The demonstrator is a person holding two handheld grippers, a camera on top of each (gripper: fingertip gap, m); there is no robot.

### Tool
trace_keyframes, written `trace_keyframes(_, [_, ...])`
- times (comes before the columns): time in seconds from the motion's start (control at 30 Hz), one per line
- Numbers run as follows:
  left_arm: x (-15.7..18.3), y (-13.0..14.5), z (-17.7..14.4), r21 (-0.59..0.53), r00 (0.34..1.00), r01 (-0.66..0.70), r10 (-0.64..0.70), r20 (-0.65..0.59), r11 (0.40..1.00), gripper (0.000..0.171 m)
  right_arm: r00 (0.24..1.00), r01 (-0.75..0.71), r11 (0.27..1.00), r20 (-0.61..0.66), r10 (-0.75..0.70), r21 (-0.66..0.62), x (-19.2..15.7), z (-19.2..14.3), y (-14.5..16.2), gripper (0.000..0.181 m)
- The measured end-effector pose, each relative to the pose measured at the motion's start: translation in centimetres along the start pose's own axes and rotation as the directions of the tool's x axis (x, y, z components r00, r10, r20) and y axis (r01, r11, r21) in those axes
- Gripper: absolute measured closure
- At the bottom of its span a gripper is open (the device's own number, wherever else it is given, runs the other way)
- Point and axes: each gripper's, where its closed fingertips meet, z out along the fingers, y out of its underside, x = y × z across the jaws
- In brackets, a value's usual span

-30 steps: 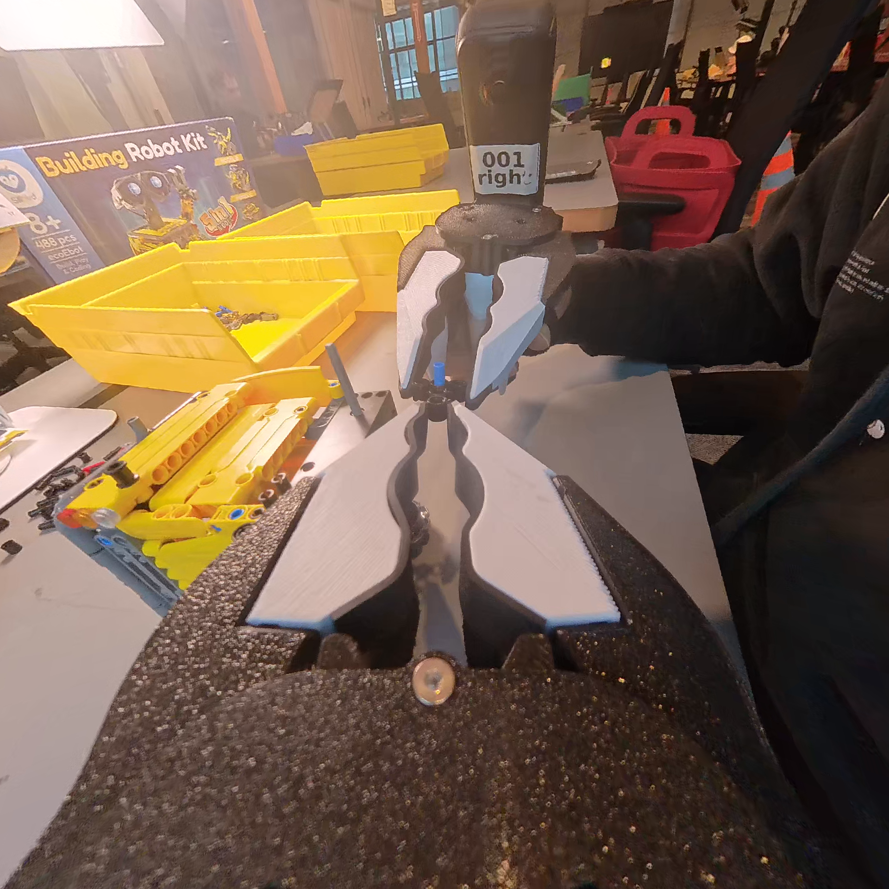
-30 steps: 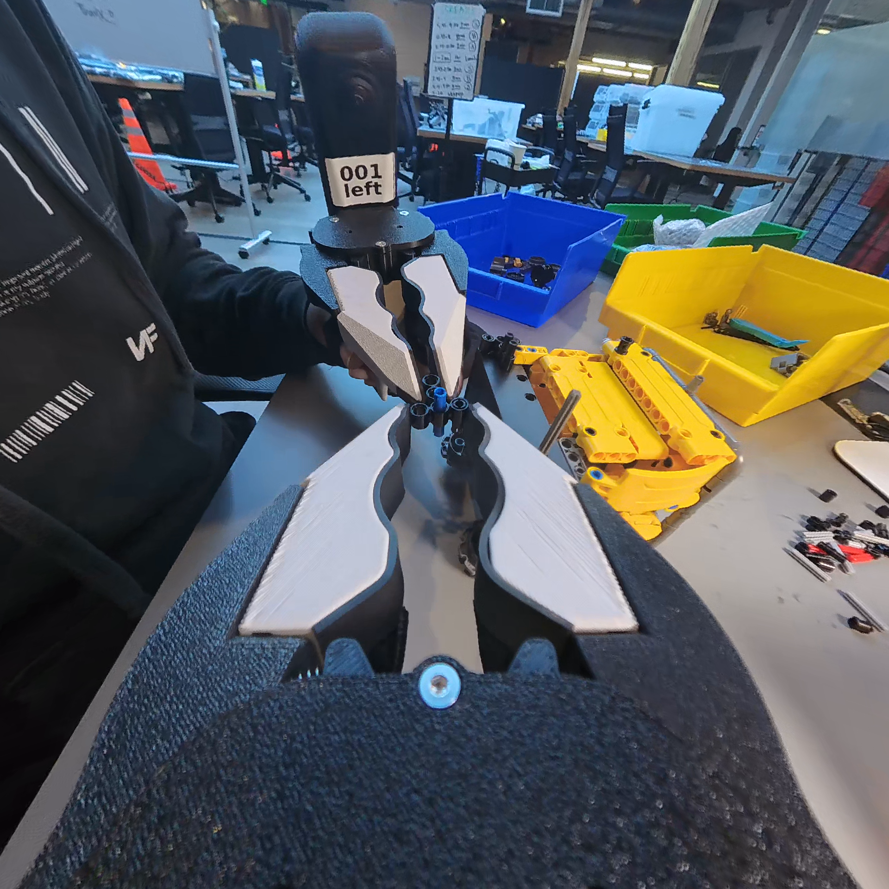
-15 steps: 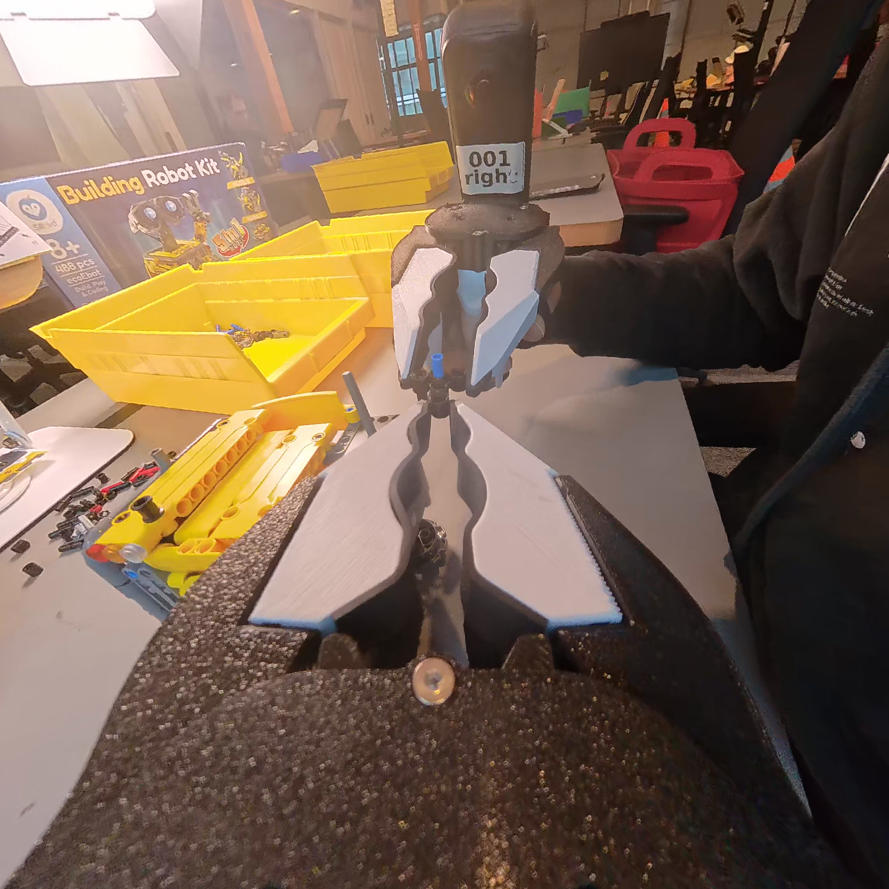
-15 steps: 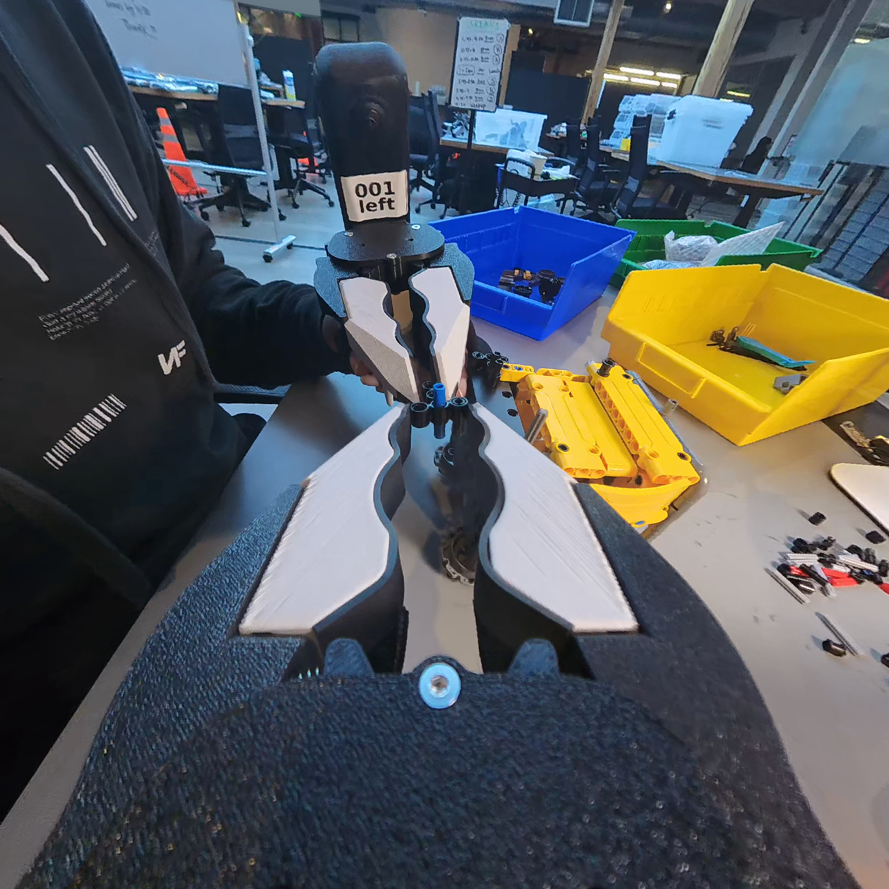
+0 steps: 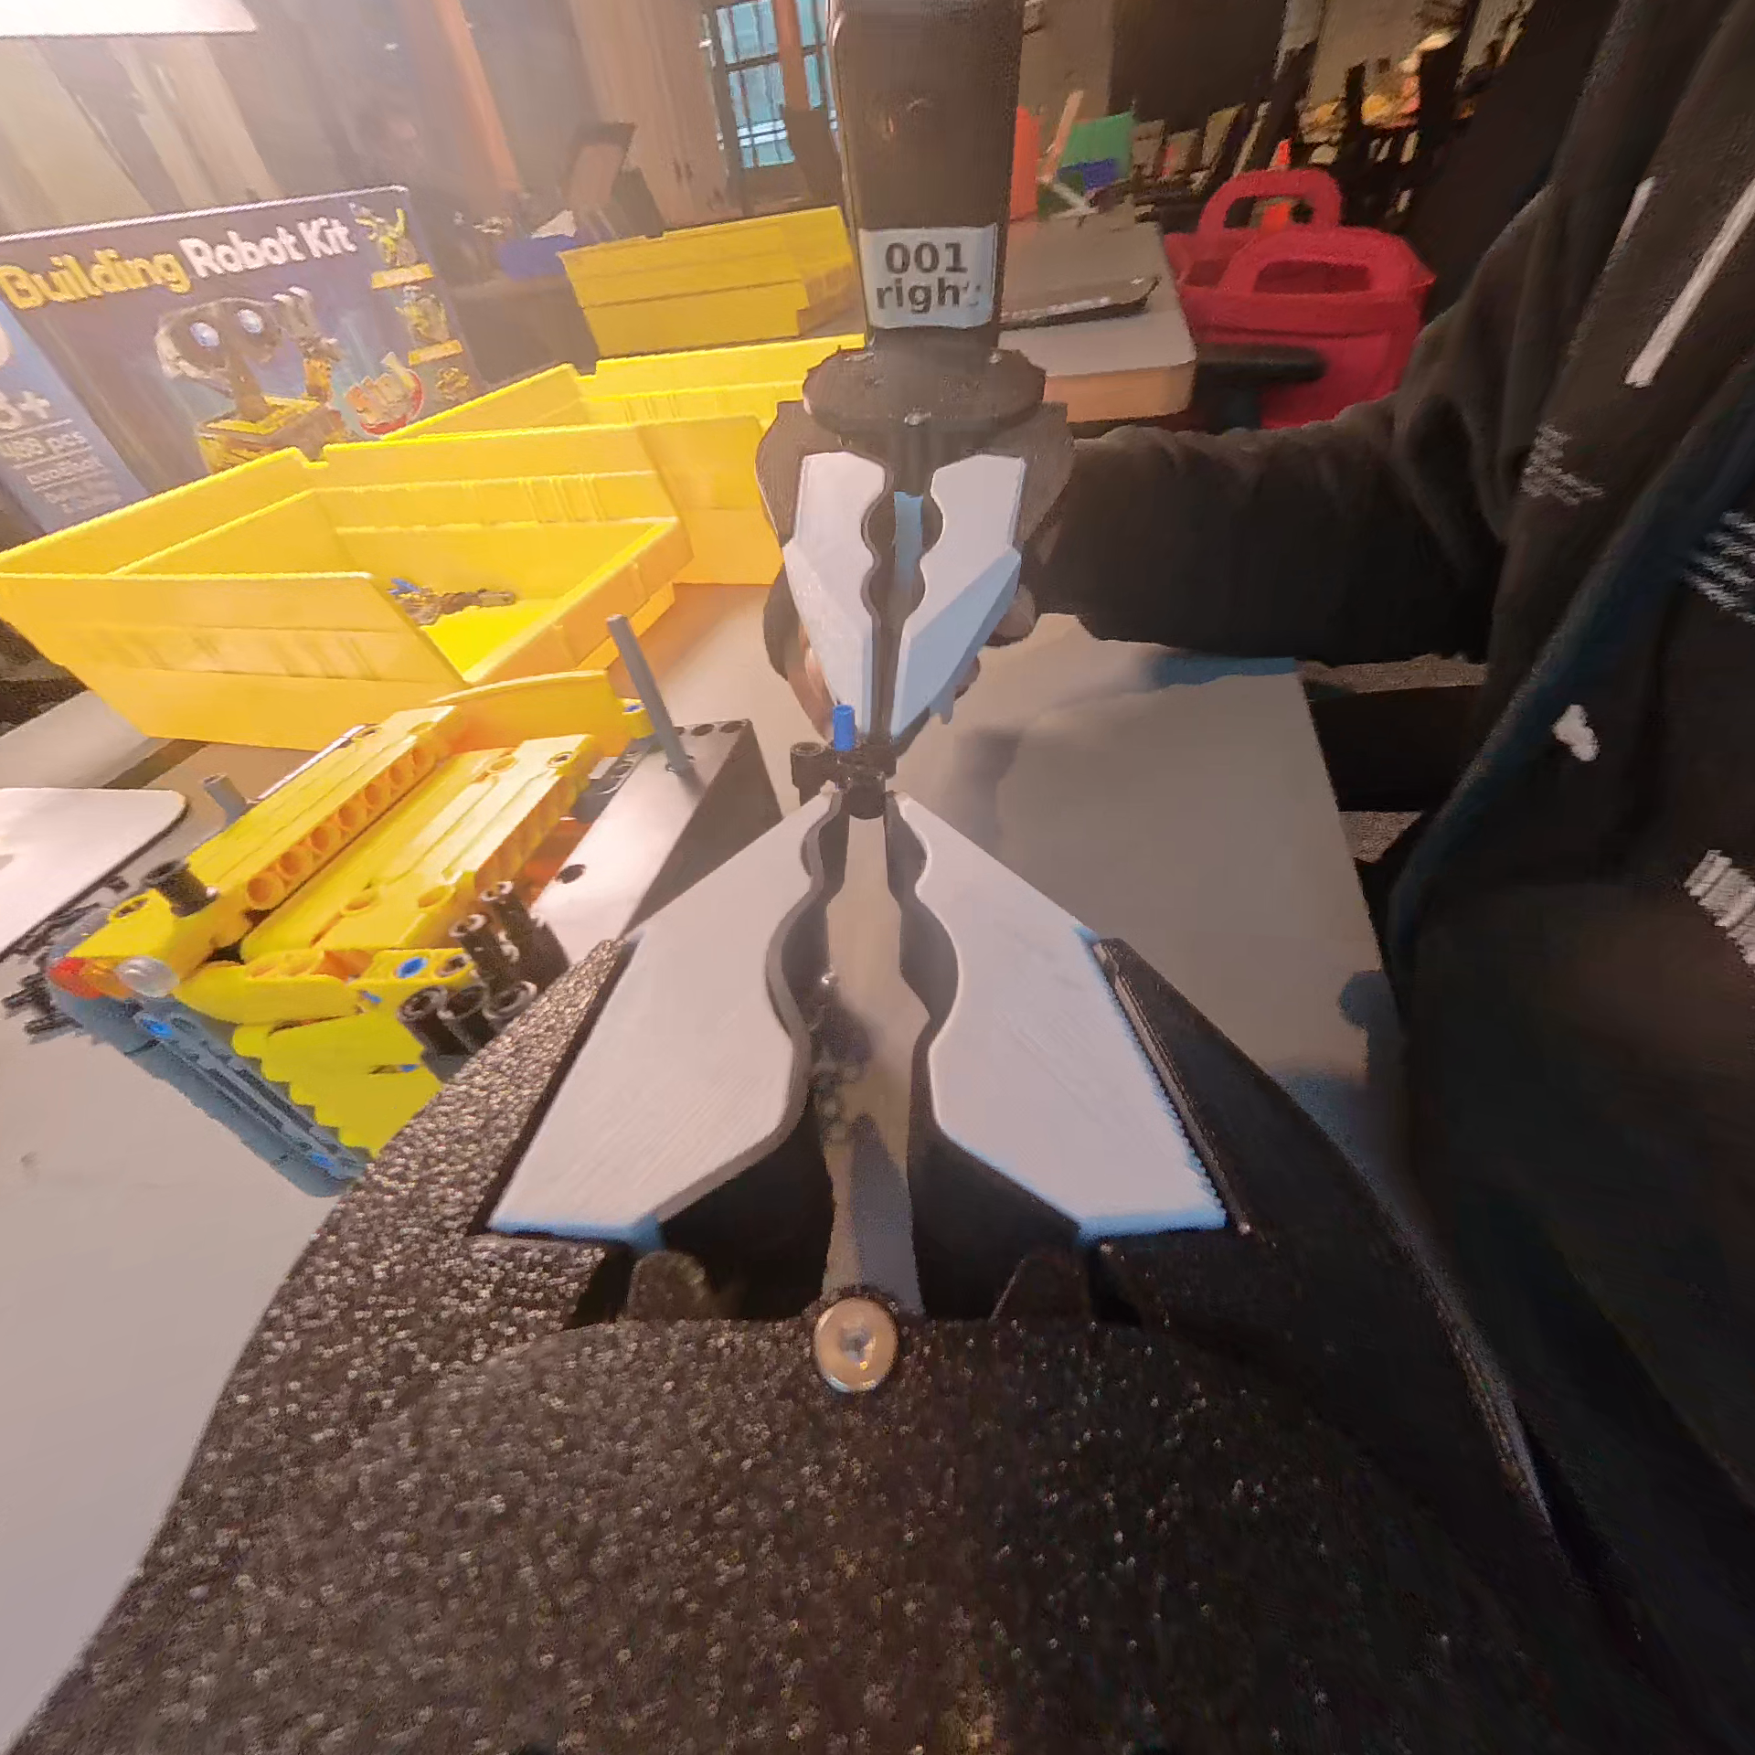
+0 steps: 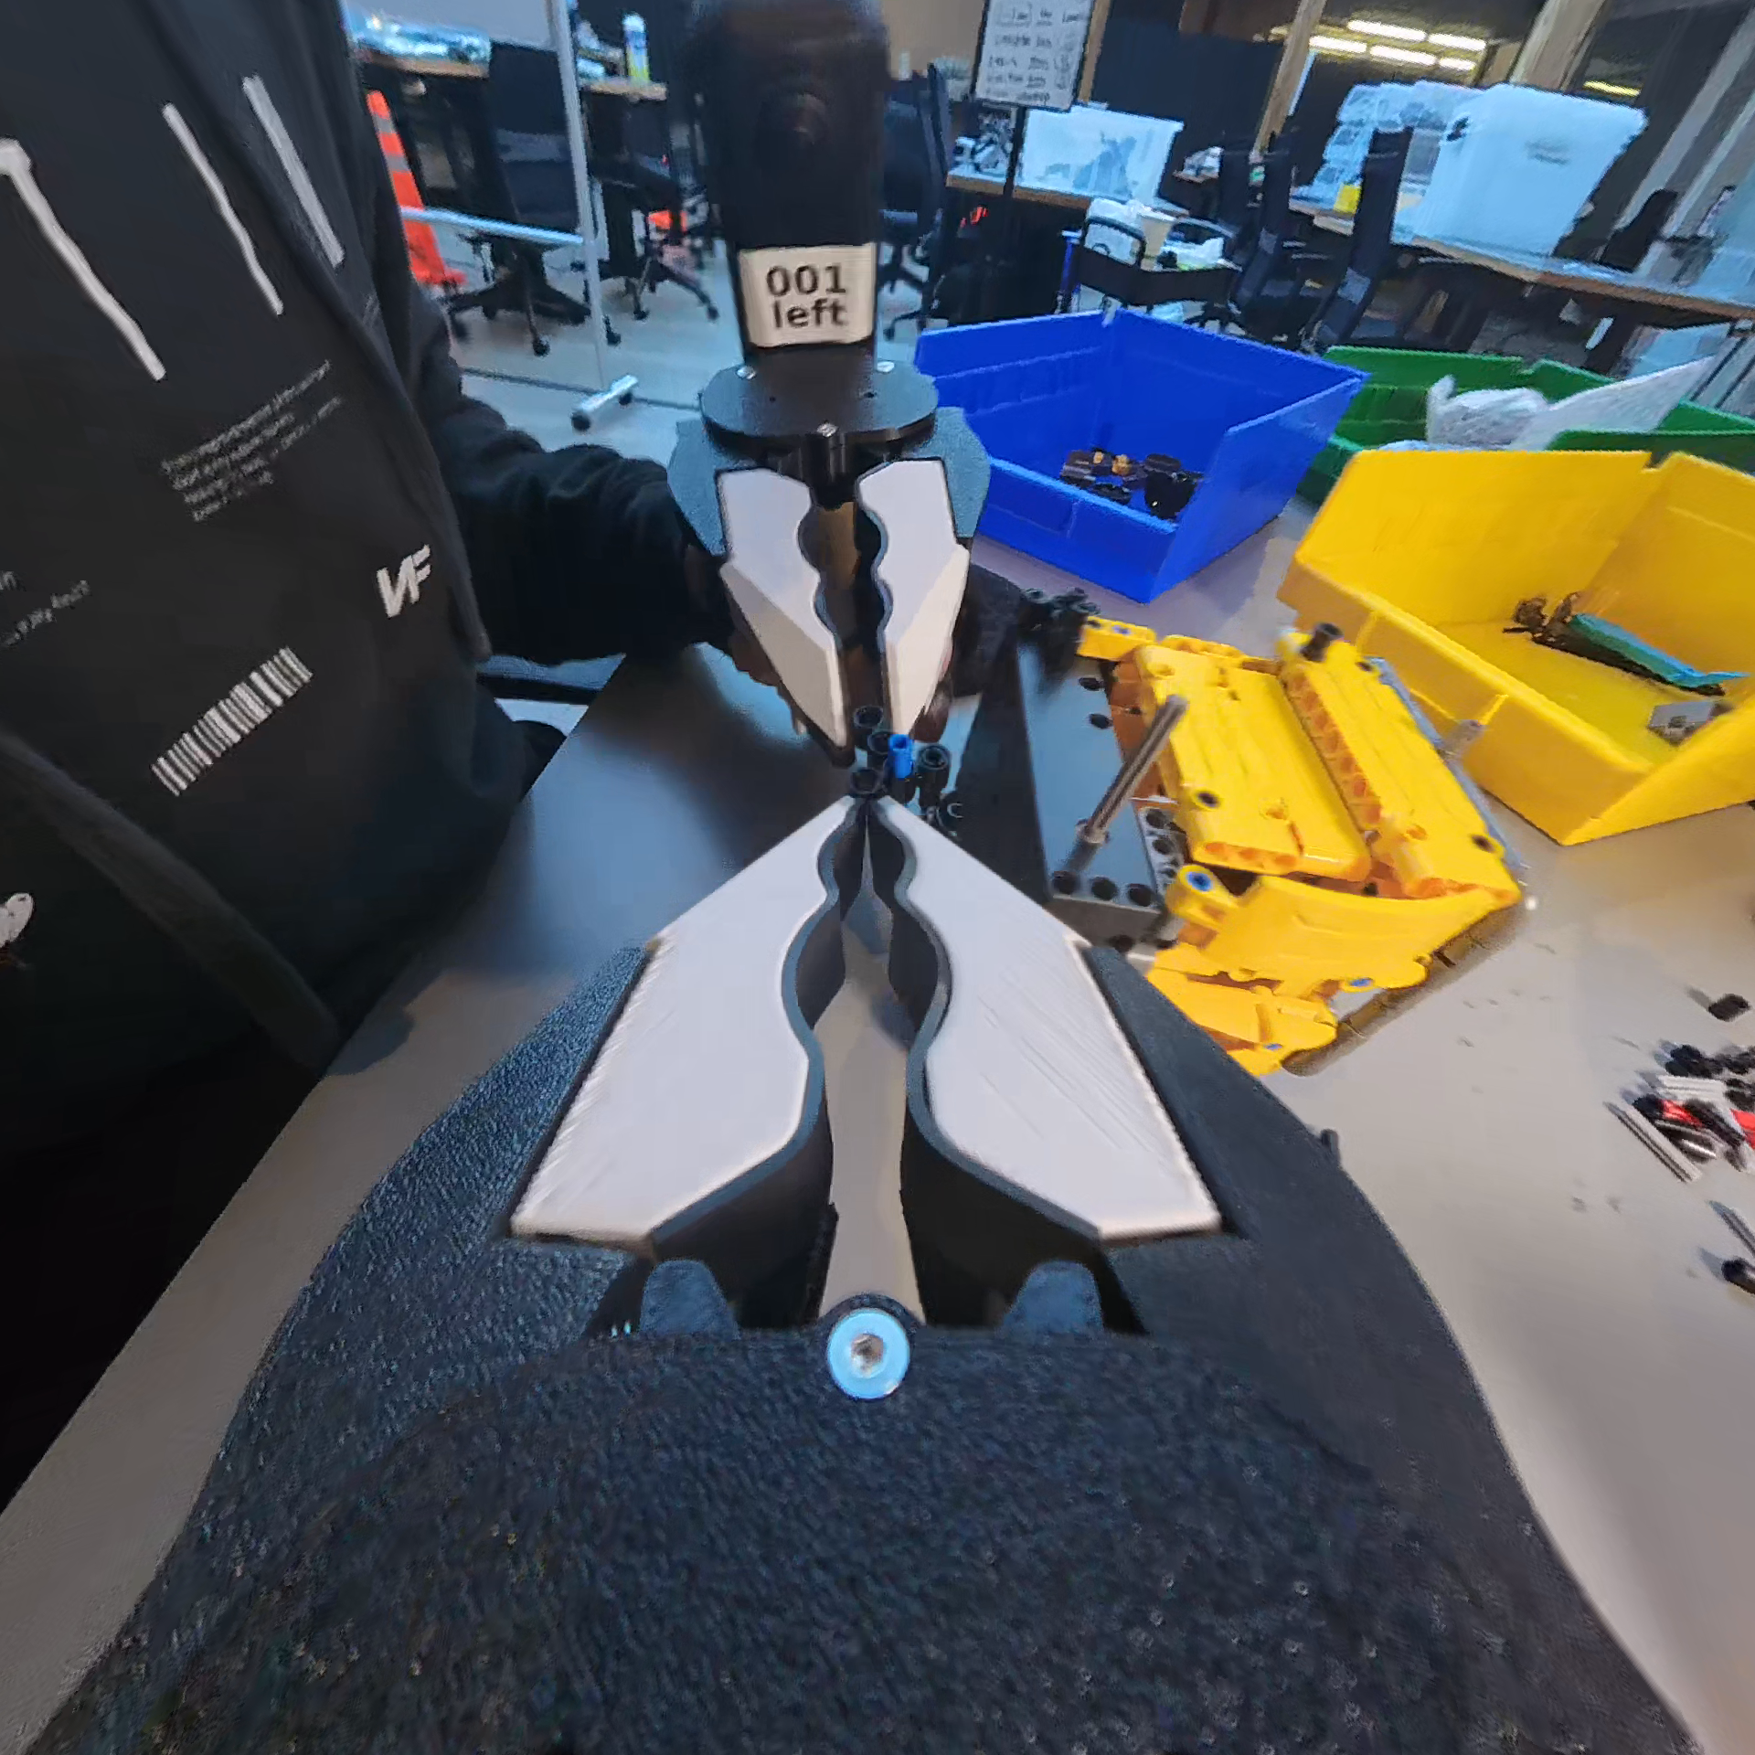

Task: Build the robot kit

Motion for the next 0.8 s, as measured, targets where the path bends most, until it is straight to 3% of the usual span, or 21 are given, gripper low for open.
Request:
trace_keyframes(0.1, [0.0,0.6,-0.3,-0.022,1.000,-0.005,0.006,0.028,1.000,0.167,1.000,0.019,0.999,0.009,-0.019,-0.048,-0.5,0.7,0.8,0.173])
trace_keyframes(0.33, [1.0,0.4,0.3,0.010,1.000,0.003,-0.003,-0.011,1.000,0.166,1.000,-0.010,1.000,0.017,0.010,-0.012,-0.6,1.0,0.6,0.154])
trace_keyframes(0.5, [1.3,0.2,0.5,0.020,1.000,0.000,0.000,-0.031,1.000,0.166,1.000,-0.021,1.000,0.020,0.020,0.008,-0.6,1.1,0.3,0.158])
trace_keyframes(0.8, [1.5,3.5,1.0,-0.192,0.998,-0.065,0.059,-0.039,0.979,0.166,1.000,-0.010,0.991,0.015,0.012,-0.134,-0.6,1.7,3.0,0.159])
